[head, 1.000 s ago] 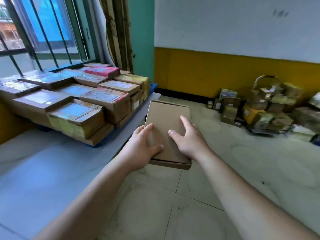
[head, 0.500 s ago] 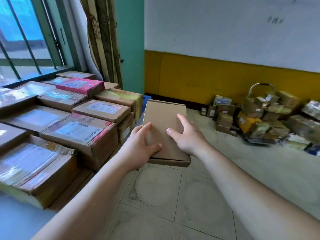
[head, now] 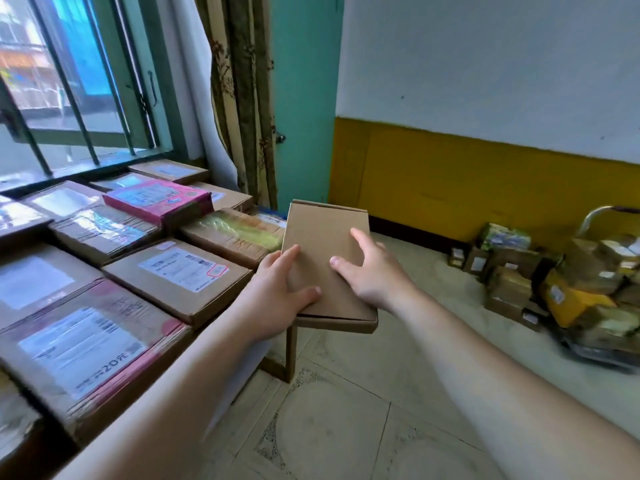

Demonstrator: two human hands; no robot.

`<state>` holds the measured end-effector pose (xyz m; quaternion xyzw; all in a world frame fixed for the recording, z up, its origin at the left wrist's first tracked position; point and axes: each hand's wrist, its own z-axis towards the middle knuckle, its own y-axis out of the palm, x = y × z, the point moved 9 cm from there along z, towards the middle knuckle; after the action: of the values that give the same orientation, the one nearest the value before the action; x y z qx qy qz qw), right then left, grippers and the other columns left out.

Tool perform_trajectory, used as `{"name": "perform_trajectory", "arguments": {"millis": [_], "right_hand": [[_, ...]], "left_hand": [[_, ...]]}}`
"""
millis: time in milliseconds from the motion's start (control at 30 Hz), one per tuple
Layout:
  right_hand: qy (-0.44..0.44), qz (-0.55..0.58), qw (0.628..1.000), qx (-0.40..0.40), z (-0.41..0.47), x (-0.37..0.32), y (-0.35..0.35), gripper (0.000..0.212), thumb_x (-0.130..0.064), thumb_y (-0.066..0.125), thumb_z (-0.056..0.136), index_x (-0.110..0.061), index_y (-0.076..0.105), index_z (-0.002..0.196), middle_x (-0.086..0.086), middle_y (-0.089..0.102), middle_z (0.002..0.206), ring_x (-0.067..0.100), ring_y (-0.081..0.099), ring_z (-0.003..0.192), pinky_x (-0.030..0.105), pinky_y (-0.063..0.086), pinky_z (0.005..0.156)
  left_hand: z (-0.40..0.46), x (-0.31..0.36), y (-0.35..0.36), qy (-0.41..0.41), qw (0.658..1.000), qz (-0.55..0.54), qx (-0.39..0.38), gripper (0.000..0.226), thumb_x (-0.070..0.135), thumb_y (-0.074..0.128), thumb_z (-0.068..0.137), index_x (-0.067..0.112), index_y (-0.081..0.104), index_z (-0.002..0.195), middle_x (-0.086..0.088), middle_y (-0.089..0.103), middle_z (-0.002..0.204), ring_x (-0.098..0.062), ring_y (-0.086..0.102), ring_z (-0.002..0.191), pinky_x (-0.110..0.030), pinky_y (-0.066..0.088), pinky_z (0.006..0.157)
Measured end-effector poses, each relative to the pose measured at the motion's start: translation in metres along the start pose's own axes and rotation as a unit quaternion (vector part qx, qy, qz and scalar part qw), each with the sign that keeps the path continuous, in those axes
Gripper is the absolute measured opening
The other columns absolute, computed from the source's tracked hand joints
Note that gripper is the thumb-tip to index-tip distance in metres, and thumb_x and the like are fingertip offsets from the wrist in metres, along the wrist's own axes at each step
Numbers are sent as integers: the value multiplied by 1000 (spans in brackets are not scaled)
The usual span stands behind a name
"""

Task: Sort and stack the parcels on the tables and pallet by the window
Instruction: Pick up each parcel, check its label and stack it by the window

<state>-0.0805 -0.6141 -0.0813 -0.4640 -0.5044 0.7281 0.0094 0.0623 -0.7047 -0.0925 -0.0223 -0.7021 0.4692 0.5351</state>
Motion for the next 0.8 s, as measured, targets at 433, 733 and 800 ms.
{"name": "perform_trajectory", "arguments": {"millis": [433,733,800], "right_hand": [[-120,2,986,-117,161,-77,75,72,-51,57,93,-29,26,155,9,39,148,23,43,132,25,33,102],[-197,-23,961,-191,218,-141,142,73,-55,52,94,-33,20,155,8,29,154,28,39,135,39,37,107],[-225,-28,950,-213,226,-151,155,74,-57,52,93,-34,19,155,7,28,154,27,40,134,39,38,106]], "left_hand": [[91,-67,-71,-115,983,11,142,81,41,65,86,29,18,152,1,14,158,-19,25,141,-29,21,113],[107,-110,-106,-189,961,-1,204,83,38,63,89,23,13,153,-2,11,159,-18,21,142,-24,17,113],[107,-115,-109,-214,953,10,215,84,41,63,89,21,12,153,-3,11,159,-18,19,143,-25,15,114]]}}
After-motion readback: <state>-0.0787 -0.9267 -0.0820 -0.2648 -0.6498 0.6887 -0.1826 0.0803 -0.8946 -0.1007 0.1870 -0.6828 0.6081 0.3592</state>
